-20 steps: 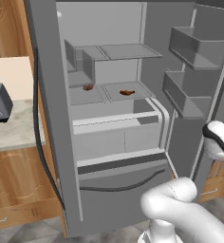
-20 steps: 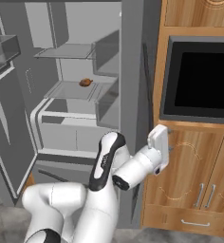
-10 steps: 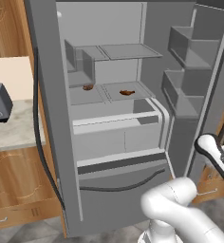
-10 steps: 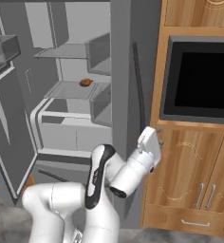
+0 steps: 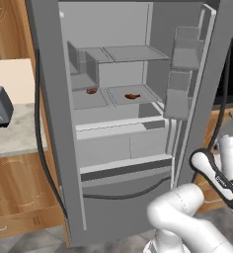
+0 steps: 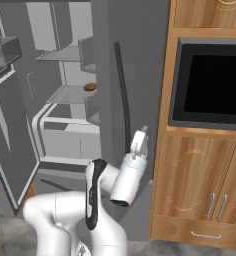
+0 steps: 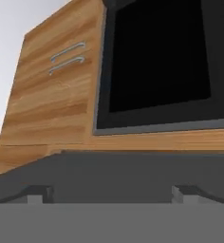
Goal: Place the chicken drumstick on the counter behind the older chicken drumstick on the same shelf of the fridge to maintain FIFO order. Close the fridge door when finished.
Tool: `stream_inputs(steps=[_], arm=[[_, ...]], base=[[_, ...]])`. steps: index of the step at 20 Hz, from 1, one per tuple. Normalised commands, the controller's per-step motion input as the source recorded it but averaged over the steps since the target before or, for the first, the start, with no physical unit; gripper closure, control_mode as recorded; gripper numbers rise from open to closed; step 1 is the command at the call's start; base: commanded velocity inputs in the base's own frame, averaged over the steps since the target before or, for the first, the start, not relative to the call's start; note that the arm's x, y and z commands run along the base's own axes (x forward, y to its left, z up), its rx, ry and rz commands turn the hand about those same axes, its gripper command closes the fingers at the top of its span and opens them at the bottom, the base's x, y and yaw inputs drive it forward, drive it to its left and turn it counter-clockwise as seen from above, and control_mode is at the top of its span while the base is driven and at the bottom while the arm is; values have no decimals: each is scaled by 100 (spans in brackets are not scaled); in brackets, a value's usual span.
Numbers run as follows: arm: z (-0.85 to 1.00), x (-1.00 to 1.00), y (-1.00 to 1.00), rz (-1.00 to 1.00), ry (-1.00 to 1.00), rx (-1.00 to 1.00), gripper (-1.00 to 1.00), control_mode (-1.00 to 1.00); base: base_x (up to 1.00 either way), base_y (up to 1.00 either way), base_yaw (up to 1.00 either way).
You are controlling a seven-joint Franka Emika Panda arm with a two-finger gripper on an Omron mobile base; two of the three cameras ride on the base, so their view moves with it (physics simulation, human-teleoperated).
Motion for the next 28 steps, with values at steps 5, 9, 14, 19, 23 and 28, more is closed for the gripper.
stream_inputs(steps=[5, 9, 14, 19, 23, 28], arm=[[70, -6, 7, 80, 22, -9, -100, -100], [75, 21, 0, 66, 40, -1, -100, -100], [43, 60, -1, 49, 42, 1, -100, -100], [0, 94, -7, 15, 30, 6, -100, -100], [-34, 100, 53, 4, 21, 0, -100, -100], [-20, 69, 61, 1, 11, 0, -100, -100]], base=[[0, 0, 0], [0, 0, 0], [0, 0, 0], [0, 0, 0], [0, 0, 0], [0, 0, 0]])
